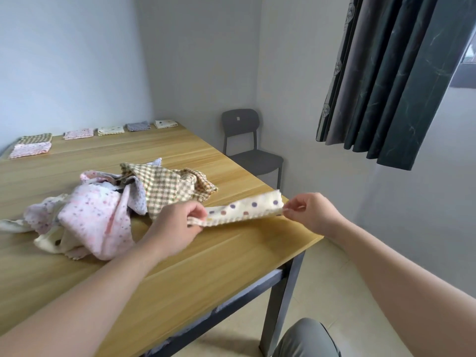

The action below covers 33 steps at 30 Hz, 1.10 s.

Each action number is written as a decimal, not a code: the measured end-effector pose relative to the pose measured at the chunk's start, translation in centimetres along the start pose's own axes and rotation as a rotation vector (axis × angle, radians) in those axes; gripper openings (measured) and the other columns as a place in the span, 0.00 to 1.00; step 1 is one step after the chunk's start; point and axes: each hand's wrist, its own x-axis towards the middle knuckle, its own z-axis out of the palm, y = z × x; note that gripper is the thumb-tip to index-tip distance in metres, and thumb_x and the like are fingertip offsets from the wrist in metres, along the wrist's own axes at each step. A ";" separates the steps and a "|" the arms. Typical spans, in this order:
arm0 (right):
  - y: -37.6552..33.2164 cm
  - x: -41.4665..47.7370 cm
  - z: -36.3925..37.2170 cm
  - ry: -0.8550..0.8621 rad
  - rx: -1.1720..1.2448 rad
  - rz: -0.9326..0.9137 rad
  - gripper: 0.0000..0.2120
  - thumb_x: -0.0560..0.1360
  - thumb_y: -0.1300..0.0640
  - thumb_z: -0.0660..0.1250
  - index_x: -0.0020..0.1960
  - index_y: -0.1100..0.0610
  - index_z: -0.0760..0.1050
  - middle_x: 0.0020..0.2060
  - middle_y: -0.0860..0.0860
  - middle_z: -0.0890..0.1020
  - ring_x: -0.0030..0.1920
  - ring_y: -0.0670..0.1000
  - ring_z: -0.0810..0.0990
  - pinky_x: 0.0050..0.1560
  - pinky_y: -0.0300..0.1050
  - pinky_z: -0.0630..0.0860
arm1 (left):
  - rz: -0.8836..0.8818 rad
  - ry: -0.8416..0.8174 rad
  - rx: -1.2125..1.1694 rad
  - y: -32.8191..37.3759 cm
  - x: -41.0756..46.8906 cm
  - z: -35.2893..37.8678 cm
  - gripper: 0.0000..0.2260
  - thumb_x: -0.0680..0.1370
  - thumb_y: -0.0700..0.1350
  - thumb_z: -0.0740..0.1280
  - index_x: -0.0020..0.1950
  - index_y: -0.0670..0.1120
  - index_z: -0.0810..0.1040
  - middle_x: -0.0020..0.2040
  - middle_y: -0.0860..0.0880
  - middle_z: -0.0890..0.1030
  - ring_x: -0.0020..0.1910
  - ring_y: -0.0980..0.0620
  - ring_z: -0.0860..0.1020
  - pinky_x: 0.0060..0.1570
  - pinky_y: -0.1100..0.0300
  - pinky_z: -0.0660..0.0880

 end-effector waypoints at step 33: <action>-1.0 -0.3 6.4 0.424 -0.098 0.032 0.12 0.78 0.53 0.65 0.61 0.53 0.76 0.58 0.50 0.77 0.60 0.54 0.73 0.59 0.49 0.70 | 0.059 -0.155 0.226 3.6 3.5 9.1 0.23 0.85 0.56 0.56 0.79 0.51 0.65 0.79 0.53 0.66 0.79 0.52 0.60 0.77 0.55 0.58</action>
